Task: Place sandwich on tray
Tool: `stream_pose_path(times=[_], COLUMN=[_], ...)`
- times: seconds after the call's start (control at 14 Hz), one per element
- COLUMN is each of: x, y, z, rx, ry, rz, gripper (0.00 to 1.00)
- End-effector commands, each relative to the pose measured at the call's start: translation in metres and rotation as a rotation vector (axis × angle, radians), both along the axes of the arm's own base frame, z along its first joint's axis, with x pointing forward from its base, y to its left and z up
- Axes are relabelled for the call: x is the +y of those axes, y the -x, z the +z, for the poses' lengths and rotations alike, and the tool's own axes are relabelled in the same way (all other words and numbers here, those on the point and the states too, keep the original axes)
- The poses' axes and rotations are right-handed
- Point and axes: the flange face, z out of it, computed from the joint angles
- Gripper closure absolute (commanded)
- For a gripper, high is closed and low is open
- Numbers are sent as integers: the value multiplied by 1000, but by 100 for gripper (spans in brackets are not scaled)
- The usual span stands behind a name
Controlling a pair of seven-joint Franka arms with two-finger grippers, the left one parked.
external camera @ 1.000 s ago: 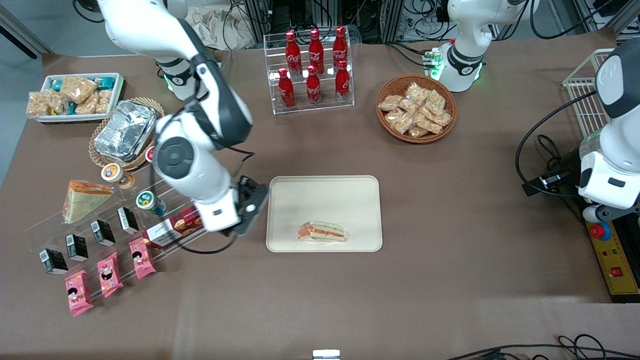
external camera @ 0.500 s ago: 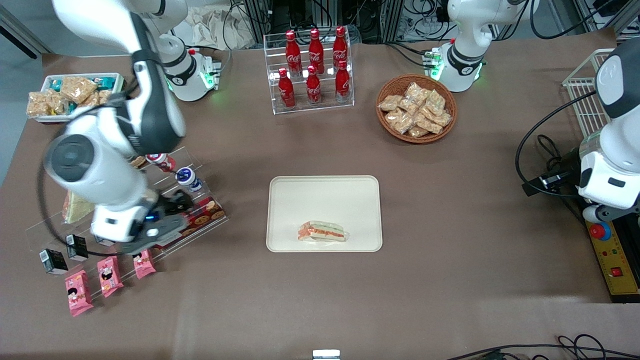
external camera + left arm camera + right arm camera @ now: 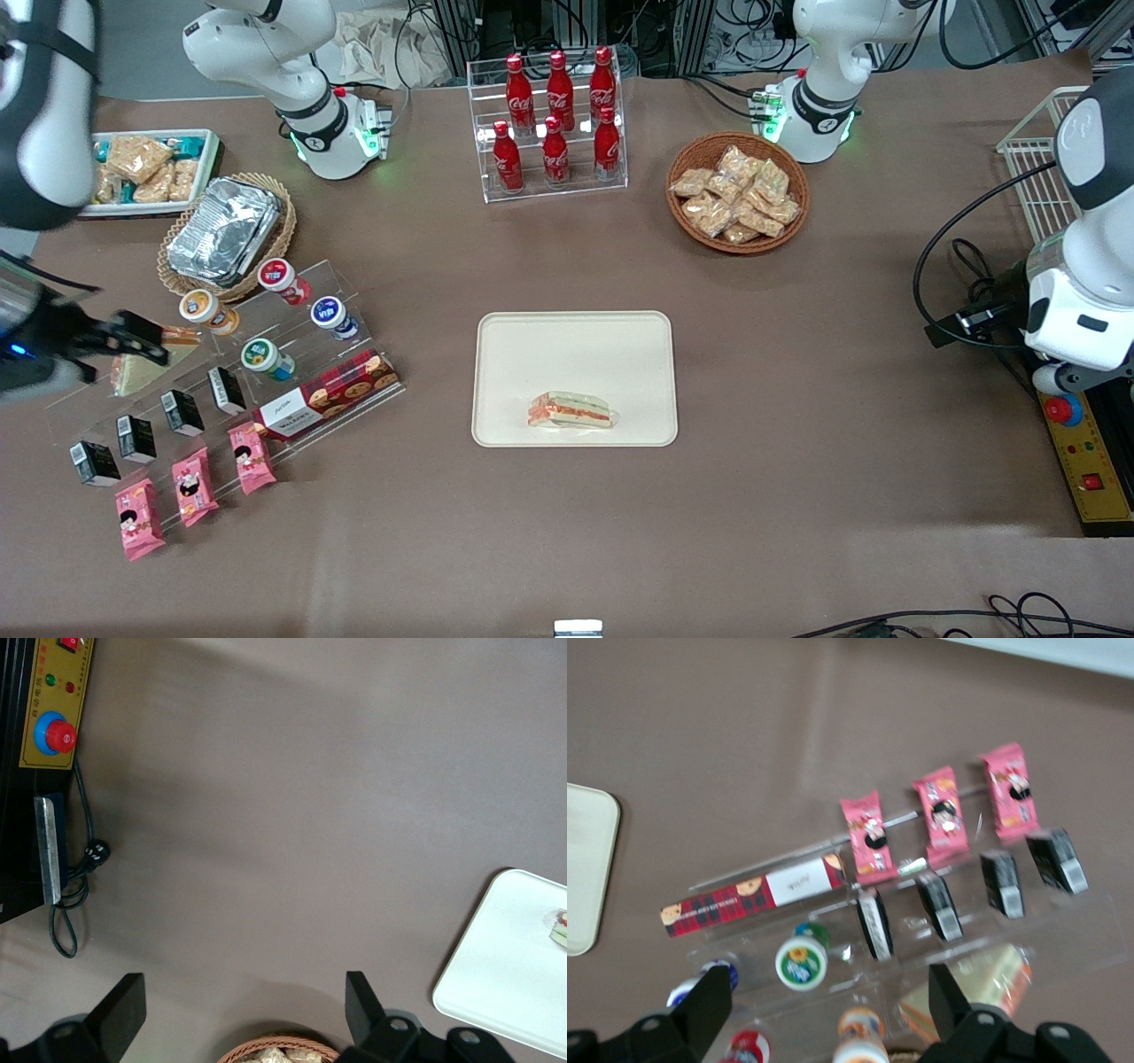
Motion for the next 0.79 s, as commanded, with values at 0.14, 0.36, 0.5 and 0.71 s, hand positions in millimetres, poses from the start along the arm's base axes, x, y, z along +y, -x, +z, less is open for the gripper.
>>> stream_pose_path(times=[0.14, 0.36, 0.5, 0.71], x=[-20, -21, -21, -23], y=[50, 70, 70, 65], z=[31, 39, 41, 34], rx=[54, 66, 65, 72], ry=[-37, 3, 7, 6], rz=[-138, -179, -180, -185], gripper=[1, 1, 1, 1])
